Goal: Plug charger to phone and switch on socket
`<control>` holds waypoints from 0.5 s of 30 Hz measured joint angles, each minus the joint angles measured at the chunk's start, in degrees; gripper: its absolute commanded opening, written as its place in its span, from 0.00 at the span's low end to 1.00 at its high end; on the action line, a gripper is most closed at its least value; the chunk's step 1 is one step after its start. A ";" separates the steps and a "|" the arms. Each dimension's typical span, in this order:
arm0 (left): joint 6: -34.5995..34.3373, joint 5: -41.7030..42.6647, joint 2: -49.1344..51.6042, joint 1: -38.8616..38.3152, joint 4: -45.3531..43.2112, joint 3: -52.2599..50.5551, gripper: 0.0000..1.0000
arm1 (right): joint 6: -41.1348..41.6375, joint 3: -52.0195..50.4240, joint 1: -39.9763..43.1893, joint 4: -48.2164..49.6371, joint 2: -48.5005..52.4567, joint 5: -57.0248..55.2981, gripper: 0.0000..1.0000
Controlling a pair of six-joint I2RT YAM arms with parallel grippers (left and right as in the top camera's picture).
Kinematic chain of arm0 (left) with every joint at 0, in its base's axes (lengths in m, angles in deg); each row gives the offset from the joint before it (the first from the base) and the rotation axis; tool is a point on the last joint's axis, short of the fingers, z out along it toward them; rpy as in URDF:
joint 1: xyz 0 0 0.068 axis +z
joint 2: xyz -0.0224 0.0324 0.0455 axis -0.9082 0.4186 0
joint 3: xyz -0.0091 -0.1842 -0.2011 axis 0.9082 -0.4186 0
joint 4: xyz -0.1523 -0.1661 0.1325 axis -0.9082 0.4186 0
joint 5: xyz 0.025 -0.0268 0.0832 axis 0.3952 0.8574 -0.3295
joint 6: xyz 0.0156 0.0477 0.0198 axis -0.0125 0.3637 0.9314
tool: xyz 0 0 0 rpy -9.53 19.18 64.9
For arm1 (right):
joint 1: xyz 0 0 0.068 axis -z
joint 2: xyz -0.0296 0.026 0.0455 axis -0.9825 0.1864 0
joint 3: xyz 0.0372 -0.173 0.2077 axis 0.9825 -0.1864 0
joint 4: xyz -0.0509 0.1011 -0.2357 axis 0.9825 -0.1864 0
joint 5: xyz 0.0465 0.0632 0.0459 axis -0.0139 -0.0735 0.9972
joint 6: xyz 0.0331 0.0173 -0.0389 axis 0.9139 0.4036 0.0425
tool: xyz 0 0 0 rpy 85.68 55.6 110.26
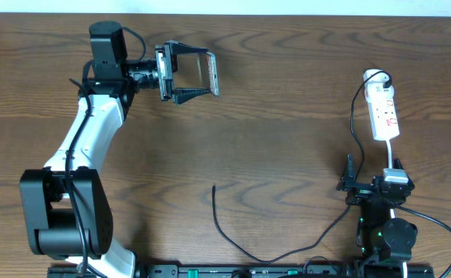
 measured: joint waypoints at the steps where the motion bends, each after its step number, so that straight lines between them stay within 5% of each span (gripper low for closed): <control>1: 0.98 -0.68 0.00 0.00 -0.02 0.00 0.07 | 0.00 0.00 0.00 0.00 0.00 0.00 0.99; 15: 13.16 -6.38 0.00 0.00 0.02 0.00 0.08 | 0.00 0.00 0.00 0.00 0.00 0.02 0.99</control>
